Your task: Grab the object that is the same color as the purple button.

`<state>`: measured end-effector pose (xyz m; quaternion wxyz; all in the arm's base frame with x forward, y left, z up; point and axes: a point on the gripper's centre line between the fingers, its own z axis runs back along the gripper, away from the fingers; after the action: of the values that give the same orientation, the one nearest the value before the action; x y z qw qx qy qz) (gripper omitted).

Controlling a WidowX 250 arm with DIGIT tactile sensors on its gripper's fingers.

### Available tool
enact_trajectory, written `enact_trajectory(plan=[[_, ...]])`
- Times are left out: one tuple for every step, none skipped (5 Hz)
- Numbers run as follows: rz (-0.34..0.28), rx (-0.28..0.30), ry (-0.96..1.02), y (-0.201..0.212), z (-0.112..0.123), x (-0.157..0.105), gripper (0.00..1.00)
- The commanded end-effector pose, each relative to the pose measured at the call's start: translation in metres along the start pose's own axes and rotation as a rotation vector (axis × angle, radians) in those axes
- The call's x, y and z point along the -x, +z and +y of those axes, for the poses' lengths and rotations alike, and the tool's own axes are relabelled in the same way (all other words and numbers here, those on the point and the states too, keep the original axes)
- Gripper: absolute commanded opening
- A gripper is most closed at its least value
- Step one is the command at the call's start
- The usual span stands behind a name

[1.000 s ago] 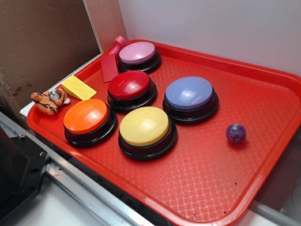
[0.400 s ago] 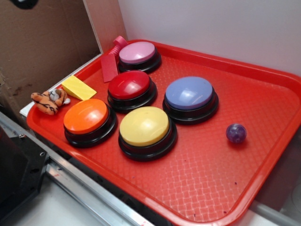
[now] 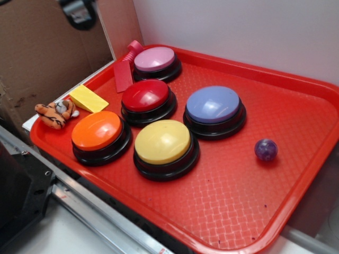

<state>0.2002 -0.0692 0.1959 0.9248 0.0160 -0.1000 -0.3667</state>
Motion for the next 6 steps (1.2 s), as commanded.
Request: enact_trajectory(plan=[[-0.206,-0.053,-0.496,-0.034,-0.026,-0.066,1.00],[-0.295,0.087,-0.705,-0.062,-0.042,-0.085,1.00],[-0.252,0.194,-0.863,-0.088,-0.056,-0.092,1.00],[-0.191,0.217,-0.876,-0.112,-0.063,-0.101,1.00],[-0.196,0.240,-0.877,-0.123,-0.064,-0.105,1.00],[-0.165,0.244,-0.872,-0.138,-0.068,-0.108,1.00]])
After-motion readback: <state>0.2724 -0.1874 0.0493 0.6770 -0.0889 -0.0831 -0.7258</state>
